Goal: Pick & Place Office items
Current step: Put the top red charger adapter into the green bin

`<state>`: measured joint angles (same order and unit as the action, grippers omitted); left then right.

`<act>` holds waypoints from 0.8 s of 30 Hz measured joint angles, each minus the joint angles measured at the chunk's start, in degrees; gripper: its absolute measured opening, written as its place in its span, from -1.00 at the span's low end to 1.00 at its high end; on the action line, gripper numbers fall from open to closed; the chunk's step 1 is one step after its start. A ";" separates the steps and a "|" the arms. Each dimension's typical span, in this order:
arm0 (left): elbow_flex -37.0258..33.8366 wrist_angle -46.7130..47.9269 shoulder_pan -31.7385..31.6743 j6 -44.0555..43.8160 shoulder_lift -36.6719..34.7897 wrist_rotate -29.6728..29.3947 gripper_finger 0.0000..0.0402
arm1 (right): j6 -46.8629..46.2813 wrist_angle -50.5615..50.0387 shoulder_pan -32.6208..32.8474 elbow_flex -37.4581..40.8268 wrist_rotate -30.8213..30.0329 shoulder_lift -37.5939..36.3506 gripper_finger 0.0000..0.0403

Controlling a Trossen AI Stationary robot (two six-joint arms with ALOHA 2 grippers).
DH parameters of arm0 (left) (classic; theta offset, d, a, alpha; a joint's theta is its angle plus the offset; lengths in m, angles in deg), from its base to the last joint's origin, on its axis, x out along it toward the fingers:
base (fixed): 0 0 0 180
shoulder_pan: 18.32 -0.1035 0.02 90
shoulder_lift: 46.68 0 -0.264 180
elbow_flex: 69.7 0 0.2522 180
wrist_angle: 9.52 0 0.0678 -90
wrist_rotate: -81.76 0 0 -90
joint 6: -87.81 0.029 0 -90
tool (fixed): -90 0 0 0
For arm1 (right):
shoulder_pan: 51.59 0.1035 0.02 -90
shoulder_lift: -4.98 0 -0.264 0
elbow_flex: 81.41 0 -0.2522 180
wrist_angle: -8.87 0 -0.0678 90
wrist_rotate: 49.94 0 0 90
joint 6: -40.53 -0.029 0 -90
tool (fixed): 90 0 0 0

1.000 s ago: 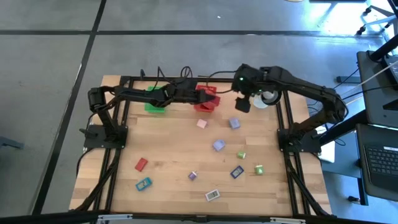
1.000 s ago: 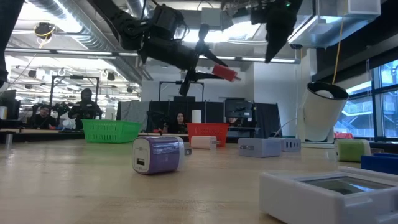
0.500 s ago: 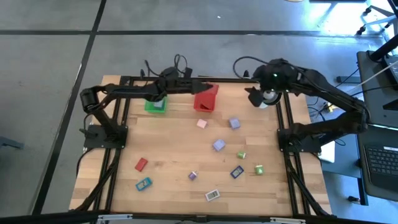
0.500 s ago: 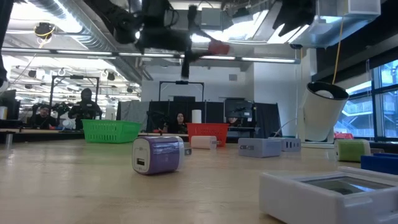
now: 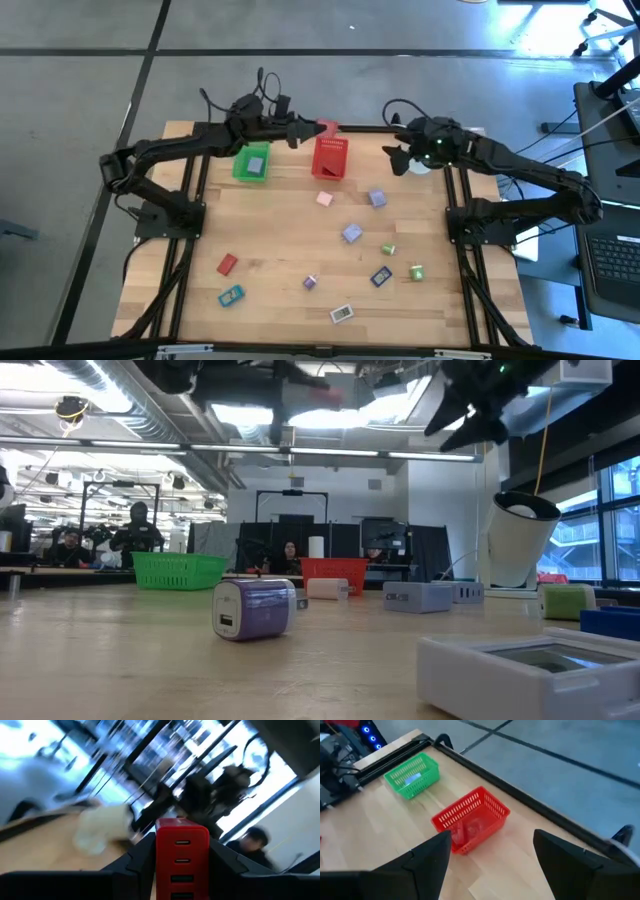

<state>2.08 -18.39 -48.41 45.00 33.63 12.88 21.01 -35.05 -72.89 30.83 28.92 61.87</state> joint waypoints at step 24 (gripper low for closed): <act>-23.00 42.66 -12.73 8.01 -15.99 -22.84 -0.37 | -20.71 8.54 1.16 13.37 -3.00 11.60 0.41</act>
<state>-20.92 24.27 -61.14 53.01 17.65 -9.95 0.30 -26.51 -71.74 44.20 25.92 73.46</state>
